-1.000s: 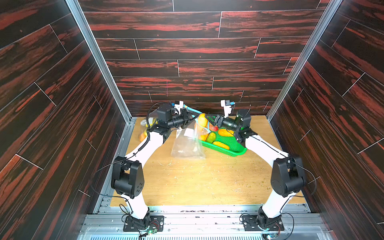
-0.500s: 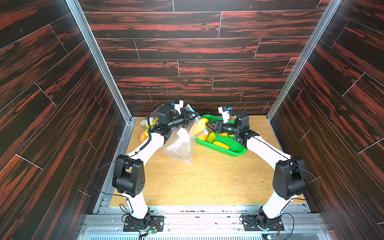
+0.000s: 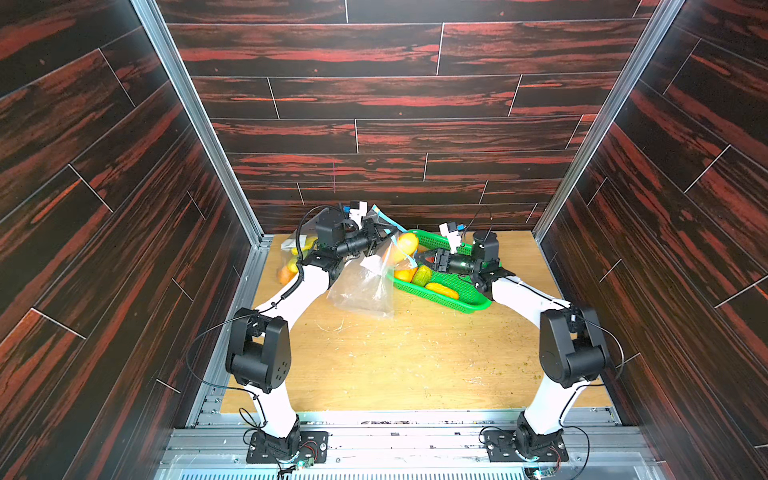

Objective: Place the mango in a zip-top bag and seal the zipper
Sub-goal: Place the mango in the zipper food storage bag, then adjust the zipper food storage bag at the center of the board.

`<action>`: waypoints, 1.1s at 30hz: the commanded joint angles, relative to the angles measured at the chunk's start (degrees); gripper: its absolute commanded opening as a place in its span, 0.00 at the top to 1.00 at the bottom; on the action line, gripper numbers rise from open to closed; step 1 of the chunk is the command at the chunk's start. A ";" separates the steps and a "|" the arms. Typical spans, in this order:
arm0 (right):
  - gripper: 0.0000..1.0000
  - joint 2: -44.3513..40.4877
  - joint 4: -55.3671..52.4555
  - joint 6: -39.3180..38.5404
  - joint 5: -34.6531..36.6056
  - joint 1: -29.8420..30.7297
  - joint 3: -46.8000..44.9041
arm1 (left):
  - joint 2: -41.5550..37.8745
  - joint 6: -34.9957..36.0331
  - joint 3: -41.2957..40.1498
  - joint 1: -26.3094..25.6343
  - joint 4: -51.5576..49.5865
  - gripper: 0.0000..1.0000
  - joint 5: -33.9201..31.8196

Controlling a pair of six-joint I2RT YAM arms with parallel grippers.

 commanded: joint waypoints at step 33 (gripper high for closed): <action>1.00 1.66 -25.54 -19.75 17.72 6.80 15.00 | 0.58 6.99 2.43 0.64 -7.97 1.00 -0.54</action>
